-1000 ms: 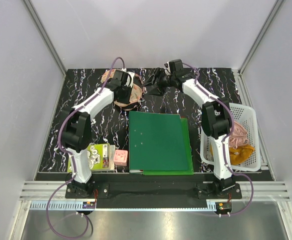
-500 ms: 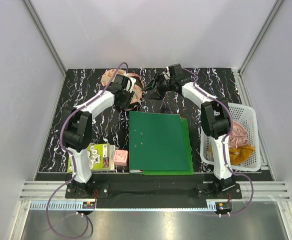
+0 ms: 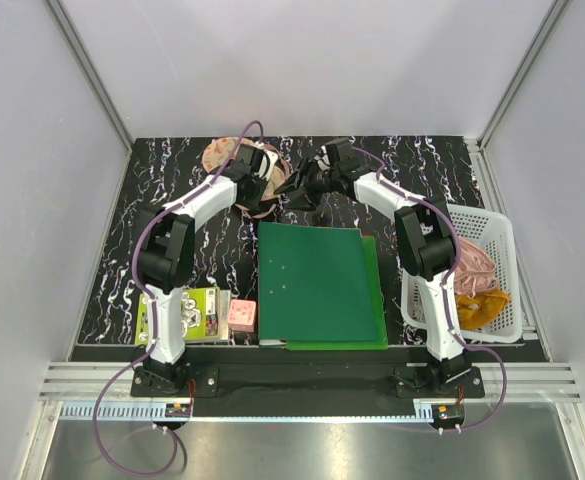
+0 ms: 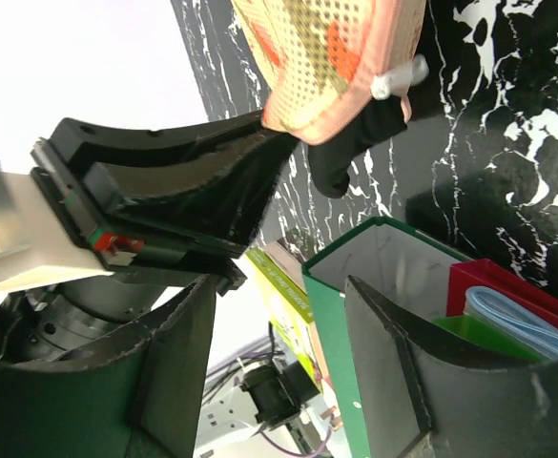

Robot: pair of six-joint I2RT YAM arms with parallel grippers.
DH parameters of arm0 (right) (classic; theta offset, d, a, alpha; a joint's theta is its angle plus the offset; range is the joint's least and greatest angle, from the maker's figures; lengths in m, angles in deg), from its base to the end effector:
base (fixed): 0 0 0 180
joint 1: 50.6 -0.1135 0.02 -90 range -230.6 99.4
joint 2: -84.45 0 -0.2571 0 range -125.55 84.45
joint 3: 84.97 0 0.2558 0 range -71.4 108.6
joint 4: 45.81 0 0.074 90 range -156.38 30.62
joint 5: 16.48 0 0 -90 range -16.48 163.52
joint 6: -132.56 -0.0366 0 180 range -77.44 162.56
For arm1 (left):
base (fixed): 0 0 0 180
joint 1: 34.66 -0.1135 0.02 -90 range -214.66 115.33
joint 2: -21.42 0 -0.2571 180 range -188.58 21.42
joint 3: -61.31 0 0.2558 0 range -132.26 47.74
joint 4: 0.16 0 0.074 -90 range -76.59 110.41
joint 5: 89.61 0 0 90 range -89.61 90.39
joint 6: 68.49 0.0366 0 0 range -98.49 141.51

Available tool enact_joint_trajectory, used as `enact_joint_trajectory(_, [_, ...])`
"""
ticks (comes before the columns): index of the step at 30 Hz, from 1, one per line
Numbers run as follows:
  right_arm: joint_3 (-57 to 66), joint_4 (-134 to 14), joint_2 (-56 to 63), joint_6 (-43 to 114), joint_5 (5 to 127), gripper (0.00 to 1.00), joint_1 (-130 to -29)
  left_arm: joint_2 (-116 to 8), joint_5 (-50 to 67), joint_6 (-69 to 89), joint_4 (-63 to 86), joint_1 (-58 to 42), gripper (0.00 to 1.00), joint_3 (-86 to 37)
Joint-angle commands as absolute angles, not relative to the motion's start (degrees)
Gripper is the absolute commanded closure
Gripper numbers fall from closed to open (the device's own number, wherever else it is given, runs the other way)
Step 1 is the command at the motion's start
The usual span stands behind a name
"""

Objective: Place the bra in the laundry bag and zip it closed

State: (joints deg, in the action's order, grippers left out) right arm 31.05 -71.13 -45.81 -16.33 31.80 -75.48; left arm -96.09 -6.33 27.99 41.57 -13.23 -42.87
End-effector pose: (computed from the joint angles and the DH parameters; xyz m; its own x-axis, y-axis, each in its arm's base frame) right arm 0.4544 0.2376 0.1822 -0.9659 0.2565 -0.0355 0.0919 0.4677 0.8791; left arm 0.4213 -0.1607 0.1921 -0.7243 0.4047 -0.5582 0.3847 0.9091 0.1599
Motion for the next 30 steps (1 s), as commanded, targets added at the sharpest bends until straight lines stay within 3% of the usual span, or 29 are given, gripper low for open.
enact_joint_trajectory(1, [30.64, -67.12, -44.75, -18.96, 30.28, 0.36, -75.82, -96.53, -7.78, 28.27, 39.16, -13.13, 0.97, -47.18])
enact_joint_trajectory(5, [30.20, -64.83, -45.37, -20.55, 29.92, 0.39, -75.91, -95.74, -6.30, 27.22, 39.42, -13.13, 1.00, -49.11])
enact_joint_trajectory(13, [30.99, -61.84, -46.42, -21.07, 32.21, 0.59, -75.91, -92.75, -0.67, 22.74, 42.06, -13.13, 1.00, -50.61])
enact_joint_trajectory(30, [31.52, -62.02, -47.83, -18.53, 34.76, 0.61, -76.00, -89.94, 2.06, 22.12, 42.94, -13.13, 1.00, -48.24])
